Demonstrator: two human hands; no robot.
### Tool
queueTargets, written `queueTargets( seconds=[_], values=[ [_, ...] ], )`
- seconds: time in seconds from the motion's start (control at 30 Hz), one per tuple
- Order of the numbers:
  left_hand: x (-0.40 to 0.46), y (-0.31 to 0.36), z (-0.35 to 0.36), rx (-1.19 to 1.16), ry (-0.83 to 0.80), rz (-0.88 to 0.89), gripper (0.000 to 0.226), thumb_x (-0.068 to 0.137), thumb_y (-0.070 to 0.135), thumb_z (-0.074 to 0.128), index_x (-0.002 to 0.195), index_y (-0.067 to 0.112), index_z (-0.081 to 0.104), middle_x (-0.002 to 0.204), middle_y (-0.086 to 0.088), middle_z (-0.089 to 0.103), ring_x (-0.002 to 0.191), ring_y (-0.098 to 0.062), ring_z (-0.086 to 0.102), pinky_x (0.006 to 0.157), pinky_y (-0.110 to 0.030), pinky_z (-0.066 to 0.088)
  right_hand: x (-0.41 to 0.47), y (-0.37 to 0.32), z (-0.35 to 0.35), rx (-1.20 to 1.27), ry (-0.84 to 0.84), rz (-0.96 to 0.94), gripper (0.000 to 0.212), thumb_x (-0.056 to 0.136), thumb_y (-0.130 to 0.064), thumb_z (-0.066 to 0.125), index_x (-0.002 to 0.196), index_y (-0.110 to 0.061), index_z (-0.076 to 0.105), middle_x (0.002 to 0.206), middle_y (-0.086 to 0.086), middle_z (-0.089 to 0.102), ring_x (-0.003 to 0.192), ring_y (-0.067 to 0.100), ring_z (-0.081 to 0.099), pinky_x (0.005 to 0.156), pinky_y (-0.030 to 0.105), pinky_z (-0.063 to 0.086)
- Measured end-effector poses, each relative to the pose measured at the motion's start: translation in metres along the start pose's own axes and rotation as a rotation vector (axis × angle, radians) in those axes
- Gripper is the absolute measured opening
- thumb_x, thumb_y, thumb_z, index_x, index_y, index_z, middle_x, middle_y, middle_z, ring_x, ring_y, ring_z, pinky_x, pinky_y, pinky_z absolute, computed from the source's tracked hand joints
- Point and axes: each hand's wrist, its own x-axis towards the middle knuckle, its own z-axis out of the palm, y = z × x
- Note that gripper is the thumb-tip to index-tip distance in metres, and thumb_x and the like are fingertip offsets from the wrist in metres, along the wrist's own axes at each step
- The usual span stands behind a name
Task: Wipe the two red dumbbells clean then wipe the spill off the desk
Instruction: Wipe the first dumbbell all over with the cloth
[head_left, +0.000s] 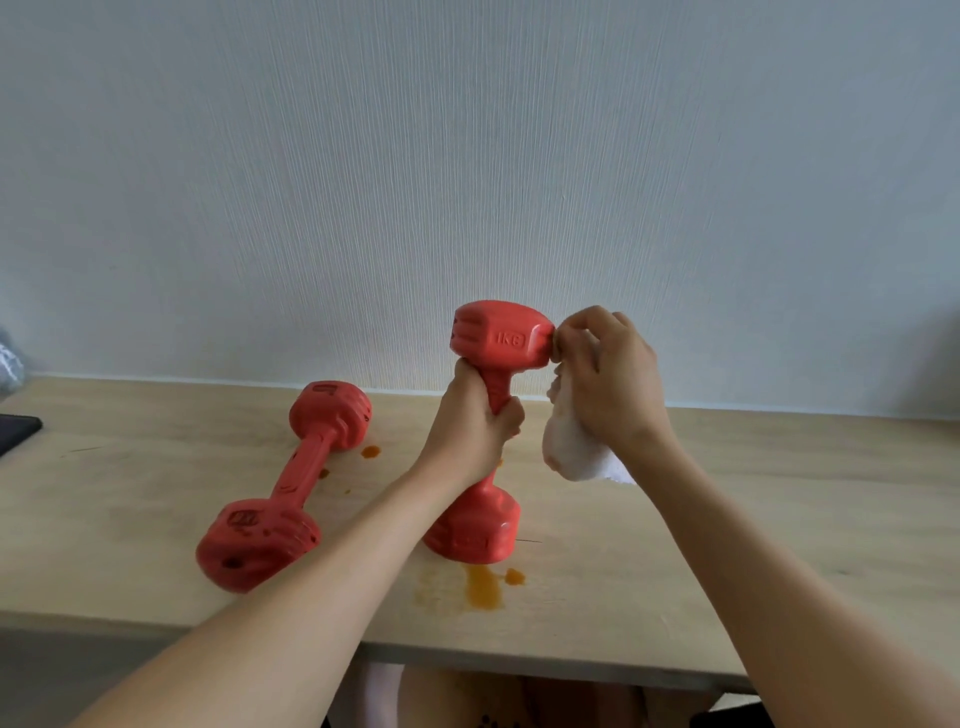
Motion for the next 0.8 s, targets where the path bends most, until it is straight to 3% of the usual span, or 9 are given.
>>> queueTargets(
  seconds=[0.1, 0.2, 0.23, 0.33, 0.4, 0.57, 0.7, 0.8],
  values=[
    [0.002, -0.001, -0.003, -0.016, 0.004, -0.022, 0.022, 0.084, 0.000, 0.053, 0.098, 0.007, 0.038, 0.069, 0.000, 0.054, 0.058, -0.014, 0.055, 0.052, -0.023, 0.046, -0.008, -0.014, 0.002, 0.018, 0.012, -0.119, 0.009, 0.092, -0.022, 0.052, 0.086, -0.017, 0.057, 0.094, -0.002, 0.055, 0.078, 0.012, 0.053, 0.074, 0.033, 0.043],
    [0.003, -0.001, -0.004, 0.034, 0.018, -0.011, 0.024, 0.084, 0.003, 0.057, 0.099, 0.008, 0.038, 0.070, 0.001, 0.054, 0.055, -0.007, 0.052, 0.046, -0.012, 0.038, -0.012, -0.021, 0.006, 0.022, 0.028, -0.202, 0.010, 0.094, -0.024, 0.049, 0.095, -0.015, 0.053, 0.100, -0.004, 0.052, 0.079, 0.010, 0.049, 0.070, 0.028, 0.037],
    [0.003, -0.002, -0.004, 0.030, 0.013, -0.013, 0.024, 0.084, 0.003, 0.056, 0.099, 0.008, 0.038, 0.072, -0.001, 0.055, 0.057, -0.009, 0.054, 0.046, -0.013, 0.040, -0.010, -0.017, 0.006, 0.026, 0.027, -0.174, 0.010, 0.095, -0.024, 0.047, 0.094, -0.015, 0.051, 0.101, -0.003, 0.053, 0.081, 0.013, 0.051, 0.073, 0.030, 0.039],
    [0.000, -0.002, -0.003, -0.019, -0.021, -0.013, 0.025, 0.084, 0.002, 0.055, 0.101, 0.006, 0.038, 0.074, -0.005, 0.055, 0.062, -0.022, 0.061, 0.059, -0.034, 0.051, -0.001, 0.006, 0.005, 0.005, -0.009, -0.081, 0.012, 0.096, -0.025, 0.042, 0.087, -0.020, 0.048, 0.095, 0.002, 0.060, 0.085, 0.021, 0.059, 0.077, 0.038, 0.046],
    [-0.001, -0.003, -0.004, -0.032, -0.043, -0.003, 0.026, 0.084, 0.002, 0.055, 0.104, 0.005, 0.038, 0.072, -0.003, 0.054, 0.064, -0.026, 0.062, 0.059, -0.039, 0.052, 0.002, 0.015, 0.007, 0.015, -0.031, -0.062, 0.016, 0.096, -0.027, 0.038, 0.085, -0.023, 0.048, 0.086, 0.004, 0.064, 0.081, 0.023, 0.062, 0.076, 0.042, 0.050],
    [-0.001, -0.003, -0.008, -0.082, -0.153, 0.035, 0.023, 0.086, 0.000, 0.055, 0.098, 0.014, 0.041, 0.070, -0.001, 0.052, 0.055, -0.002, 0.059, 0.059, -0.028, 0.051, 0.006, 0.020, 0.011, 0.085, -0.114, 0.016, 0.021, 0.099, -0.022, 0.037, 0.091, -0.014, 0.055, 0.068, 0.001, 0.068, 0.078, 0.022, 0.065, 0.078, 0.043, 0.050],
    [0.000, -0.007, -0.013, -0.147, -0.157, 0.008, 0.021, 0.087, 0.000, 0.056, 0.090, 0.019, 0.045, 0.072, 0.000, 0.052, 0.069, -0.017, 0.059, 0.069, -0.038, 0.052, 0.002, 0.017, 0.010, 0.162, -0.159, 0.022, 0.022, 0.099, -0.026, 0.039, 0.094, -0.014, 0.057, 0.068, 0.000, 0.069, 0.078, 0.019, 0.066, 0.080, 0.040, 0.052],
    [0.002, -0.007, -0.019, -0.220, -0.128, -0.080, 0.015, 0.089, 0.002, 0.054, 0.092, 0.015, 0.046, 0.073, 0.000, 0.049, 0.068, -0.015, 0.054, 0.063, -0.028, 0.049, -0.004, 0.006, 0.010, 0.176, -0.139, -0.010, 0.016, 0.098, -0.023, 0.043, 0.094, -0.013, 0.056, 0.069, -0.003, 0.068, 0.075, 0.009, 0.064, 0.073, 0.024, 0.050]
  ],
)
